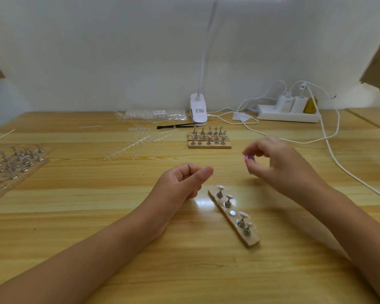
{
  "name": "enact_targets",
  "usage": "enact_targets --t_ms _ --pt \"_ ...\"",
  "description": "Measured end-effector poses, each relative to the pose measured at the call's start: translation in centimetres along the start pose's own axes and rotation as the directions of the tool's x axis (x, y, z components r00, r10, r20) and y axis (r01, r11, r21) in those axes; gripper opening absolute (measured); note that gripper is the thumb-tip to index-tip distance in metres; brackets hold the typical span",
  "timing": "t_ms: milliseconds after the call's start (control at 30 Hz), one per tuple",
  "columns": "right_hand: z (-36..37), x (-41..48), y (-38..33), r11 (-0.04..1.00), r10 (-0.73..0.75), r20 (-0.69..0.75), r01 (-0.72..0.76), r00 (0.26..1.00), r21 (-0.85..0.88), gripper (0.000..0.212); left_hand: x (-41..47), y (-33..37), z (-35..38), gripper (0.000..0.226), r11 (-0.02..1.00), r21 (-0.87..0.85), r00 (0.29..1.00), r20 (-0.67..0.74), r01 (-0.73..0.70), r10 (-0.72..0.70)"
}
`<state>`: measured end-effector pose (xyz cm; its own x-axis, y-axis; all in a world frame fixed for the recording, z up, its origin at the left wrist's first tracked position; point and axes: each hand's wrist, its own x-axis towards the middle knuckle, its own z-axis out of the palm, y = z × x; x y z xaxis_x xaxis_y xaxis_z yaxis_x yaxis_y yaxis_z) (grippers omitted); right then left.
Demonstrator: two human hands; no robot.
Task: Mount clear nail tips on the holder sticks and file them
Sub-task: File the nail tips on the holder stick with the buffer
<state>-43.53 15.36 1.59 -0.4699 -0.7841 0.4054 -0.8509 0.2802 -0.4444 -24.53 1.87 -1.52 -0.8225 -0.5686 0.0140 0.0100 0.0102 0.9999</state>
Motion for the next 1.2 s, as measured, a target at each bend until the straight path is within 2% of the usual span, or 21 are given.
enact_targets --t_ms 67,200,333,433,533,733,867,933,1000,1067,1200 --pt "0.3 -0.2 0.4 0.993 -0.012 0.063 0.019 0.998 -0.12 0.01 0.0 0.1 0.0 0.056 1.0 -0.026 1.0 0.0 0.002 -0.002" --pt "0.3 -0.3 0.2 0.994 -0.02 0.093 0.03 0.995 -0.103 0.02 0.0 0.4 0.1 0.038 0.997 -0.077 1.0 0.029 0.003 -0.001" --pt "0.0 -0.8 -2.0 0.972 -0.201 0.0 0.2 0.98 0.126 0.027 0.0 0.4 0.1 0.043 0.998 -0.068 1.0 0.028 -0.005 0.007" --pt "0.7 -1.4 -3.5 0.928 -0.329 -0.018 0.327 0.944 0.177 0.023 -0.2 0.2 0.2 0.038 0.999 -0.03 0.998 0.052 -0.045 0.046" --pt "1.3 -1.7 -3.7 0.921 -0.347 0.018 0.337 0.938 0.196 0.02 -0.4 0.2 0.4 0.033 0.996 0.041 0.994 0.084 -0.076 0.072" --pt "1.2 -1.6 -3.3 0.915 -0.358 0.046 0.341 0.932 0.215 0.015 -0.7 0.4 0.7 0.033 0.994 0.05 0.989 0.121 -0.098 0.091" --pt "0.8 -1.4 -3.2 0.909 -0.268 0.07 0.228 0.961 0.348 0.016 -0.8 0.4 0.6 0.041 0.992 0.044 0.989 0.095 -0.119 0.114" --pt "0.2 -1.0 -2.8 0.89 -0.222 0.194 0.117 0.955 0.441 0.017 -0.8 0.4 0.6 0.038 0.99 0.066 0.987 0.108 -0.127 0.12" --pt "-0.6 -0.6 -2.1 0.862 -0.216 0.356 0.006 0.909 0.507 0.014 -0.9 0.4 0.7 0.037 0.983 0.122 0.984 0.125 -0.14 0.124" --pt "-1.4 -0.3 -1.3 0.867 -0.207 0.438 -0.044 0.875 0.497 0.011 -1.0 0.3 0.8 0.035 0.973 0.175 0.983 0.134 -0.148 0.126" --pt "-2.6 0.0 0.1 0.916 -0.2 0.552 -0.046 0.809 0.399 0.012 -1.4 0.3 0.9 0.03 0.957 0.235 0.98 0.14 -0.173 0.143"
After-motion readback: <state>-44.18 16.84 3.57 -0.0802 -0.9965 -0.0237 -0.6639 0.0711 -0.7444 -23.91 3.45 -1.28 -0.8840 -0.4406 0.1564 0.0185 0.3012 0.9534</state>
